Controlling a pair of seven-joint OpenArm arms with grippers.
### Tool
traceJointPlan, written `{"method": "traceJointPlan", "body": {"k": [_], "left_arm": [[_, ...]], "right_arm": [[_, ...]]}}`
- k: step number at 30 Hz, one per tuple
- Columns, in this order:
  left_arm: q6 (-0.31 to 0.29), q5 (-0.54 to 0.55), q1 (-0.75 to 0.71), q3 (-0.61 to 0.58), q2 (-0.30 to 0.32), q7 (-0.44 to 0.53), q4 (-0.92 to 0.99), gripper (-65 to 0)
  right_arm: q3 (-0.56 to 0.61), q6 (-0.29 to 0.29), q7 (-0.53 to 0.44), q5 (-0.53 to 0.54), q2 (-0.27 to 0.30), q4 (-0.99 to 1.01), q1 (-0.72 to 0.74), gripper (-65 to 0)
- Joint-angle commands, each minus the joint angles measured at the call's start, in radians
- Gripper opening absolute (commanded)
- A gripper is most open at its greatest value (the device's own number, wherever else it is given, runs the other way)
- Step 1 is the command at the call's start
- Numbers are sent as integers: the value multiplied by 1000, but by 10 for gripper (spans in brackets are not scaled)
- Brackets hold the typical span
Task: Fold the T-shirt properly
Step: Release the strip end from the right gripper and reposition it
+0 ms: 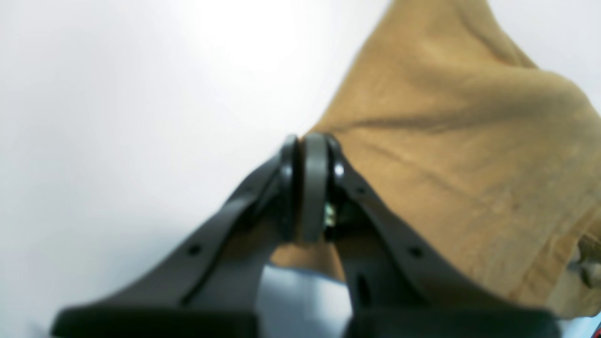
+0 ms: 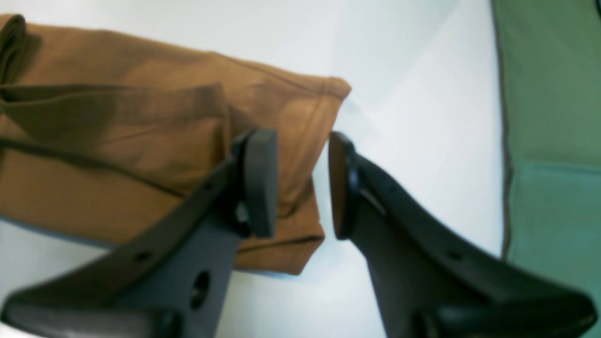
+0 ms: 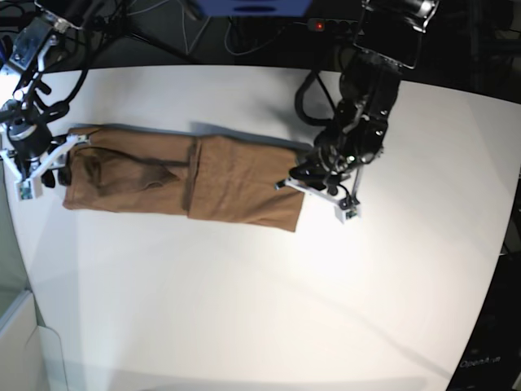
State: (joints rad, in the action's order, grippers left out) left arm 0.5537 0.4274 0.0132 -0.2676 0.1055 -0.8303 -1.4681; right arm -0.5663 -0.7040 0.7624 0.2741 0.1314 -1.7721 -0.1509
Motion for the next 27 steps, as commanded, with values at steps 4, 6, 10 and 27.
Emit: {"method": "traceJointPlan", "body": {"k": [4, 6, 10, 27], "left_arm": [[67, -25, -52, 1, 21, -123, 28, -625], [70, -23, -58, 3, 30, -123, 28, -625], [70, -23, -58, 23, 32, -123, 28, -625], [70, -28, -75, 40, 27, -123, 28, -626]], "right_arm": [[-99, 6, 161, 95, 18, 25, 83, -454], [-123, 6, 246, 95, 44, 71, 132, -454], [-189, 6, 380, 96, 80, 254, 221, -454], [-59, 6, 409, 161, 112, 398, 276, -411]]}}
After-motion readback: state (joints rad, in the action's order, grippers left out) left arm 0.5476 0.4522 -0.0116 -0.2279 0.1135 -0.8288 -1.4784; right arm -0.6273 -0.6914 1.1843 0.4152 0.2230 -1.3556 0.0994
